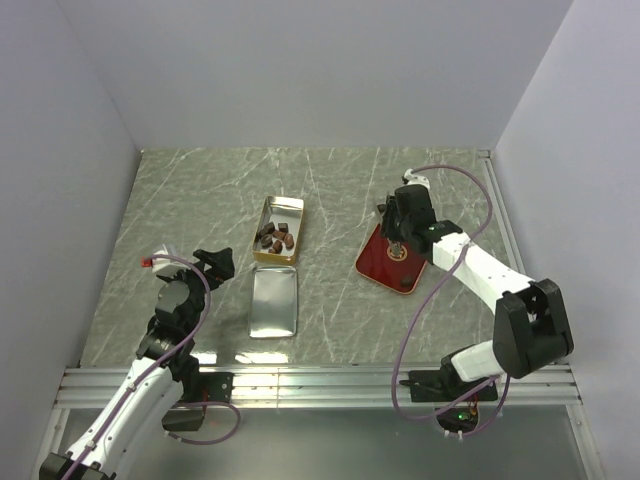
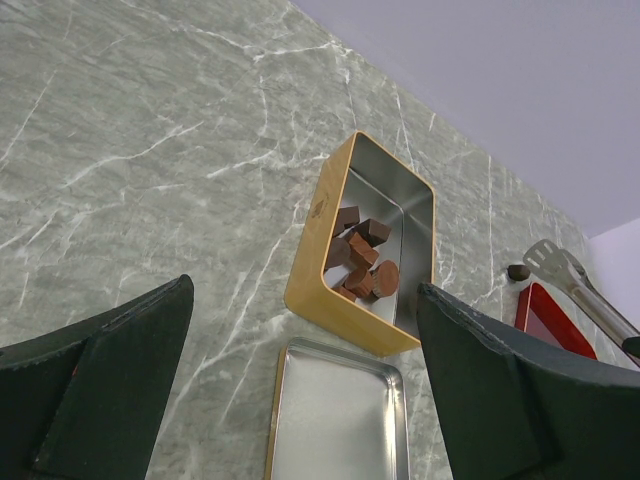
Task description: Pack the chocolate
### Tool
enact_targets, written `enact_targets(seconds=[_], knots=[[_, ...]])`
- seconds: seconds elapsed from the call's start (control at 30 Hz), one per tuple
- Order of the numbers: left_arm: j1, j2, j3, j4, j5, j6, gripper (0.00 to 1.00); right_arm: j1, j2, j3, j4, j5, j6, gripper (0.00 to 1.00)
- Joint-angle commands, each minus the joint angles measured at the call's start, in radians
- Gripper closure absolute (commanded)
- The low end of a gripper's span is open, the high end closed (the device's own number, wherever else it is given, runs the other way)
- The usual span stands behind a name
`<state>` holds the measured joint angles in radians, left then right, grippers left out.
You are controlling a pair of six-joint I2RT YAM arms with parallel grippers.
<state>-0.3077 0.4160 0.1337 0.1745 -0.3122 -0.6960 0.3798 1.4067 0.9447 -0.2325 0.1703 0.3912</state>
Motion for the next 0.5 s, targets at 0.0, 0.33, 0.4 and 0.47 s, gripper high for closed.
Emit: enact_targets(seconds=[0.0, 0.33, 0.4, 0.47], knots=[[-0.004, 0.001, -0.008, 0.022, -0.002, 0.0, 0.01, -0.015, 0.026, 0.045, 0.022, -0.008, -0.02, 0.52], [-0.004, -0.002, -0.008, 0.019, -0.002, 0.0, 0.01, -0.041, 0.115, 0.094, -0.008, -0.018, -0.032, 0.5], [-0.005, -0.002, -0.008, 0.019, -0.002, 0.0, 0.0, -0.044, 0.121, 0.098, -0.01, -0.025, -0.032, 0.5], [-0.005, -0.002, -0.009, 0.019, -0.004, 0.0, 0.01, -0.047, 0.13, 0.106, -0.021, -0.029, -0.037, 0.51]])
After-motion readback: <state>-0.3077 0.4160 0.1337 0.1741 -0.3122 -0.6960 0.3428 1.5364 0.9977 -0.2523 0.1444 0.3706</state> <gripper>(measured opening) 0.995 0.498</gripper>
